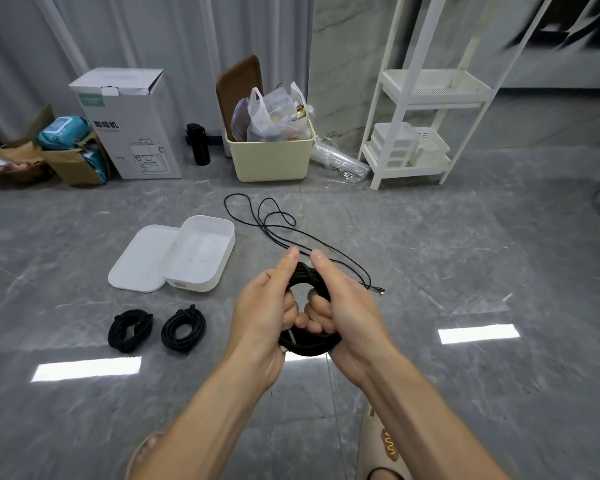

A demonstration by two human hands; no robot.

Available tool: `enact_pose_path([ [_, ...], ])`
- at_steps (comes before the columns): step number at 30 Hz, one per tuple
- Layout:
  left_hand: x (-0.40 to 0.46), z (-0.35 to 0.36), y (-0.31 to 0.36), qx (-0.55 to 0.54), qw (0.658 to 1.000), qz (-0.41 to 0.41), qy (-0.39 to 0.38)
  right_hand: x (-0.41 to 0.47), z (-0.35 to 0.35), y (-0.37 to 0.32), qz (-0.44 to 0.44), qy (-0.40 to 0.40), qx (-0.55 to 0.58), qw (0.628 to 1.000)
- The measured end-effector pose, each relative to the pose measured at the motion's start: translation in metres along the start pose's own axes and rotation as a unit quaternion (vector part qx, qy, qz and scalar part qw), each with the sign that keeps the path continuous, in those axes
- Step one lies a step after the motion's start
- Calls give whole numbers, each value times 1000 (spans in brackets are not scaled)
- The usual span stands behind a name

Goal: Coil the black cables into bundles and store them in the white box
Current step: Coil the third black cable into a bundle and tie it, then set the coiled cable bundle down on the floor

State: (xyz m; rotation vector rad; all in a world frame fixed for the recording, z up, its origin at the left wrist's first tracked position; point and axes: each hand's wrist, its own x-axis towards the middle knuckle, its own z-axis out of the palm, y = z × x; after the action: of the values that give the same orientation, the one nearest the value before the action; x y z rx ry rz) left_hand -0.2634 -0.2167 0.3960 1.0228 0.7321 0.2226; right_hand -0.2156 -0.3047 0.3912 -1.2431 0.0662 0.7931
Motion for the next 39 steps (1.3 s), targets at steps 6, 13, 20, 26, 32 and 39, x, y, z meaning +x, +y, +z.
enact_pose_path([
  [6,0,-9,-1,71,996,48,-39,1,5,-2,-31,14,43,998],
  [13,-19,-21,-3,325,908,261,-34,-8,4,-5,-26,14,74,997],
  [20,-51,-34,6,544,744,370,-116,-30,3,-5,7,-13,124,992],
  [26,-61,-51,23,661,644,340,-182,-47,20,6,41,-18,125,991],
  [32,-57,-78,32,705,625,305,-139,-46,55,13,72,-53,98,991],
  [39,-35,-131,35,692,669,258,-87,-16,98,37,96,-79,22,992],
])
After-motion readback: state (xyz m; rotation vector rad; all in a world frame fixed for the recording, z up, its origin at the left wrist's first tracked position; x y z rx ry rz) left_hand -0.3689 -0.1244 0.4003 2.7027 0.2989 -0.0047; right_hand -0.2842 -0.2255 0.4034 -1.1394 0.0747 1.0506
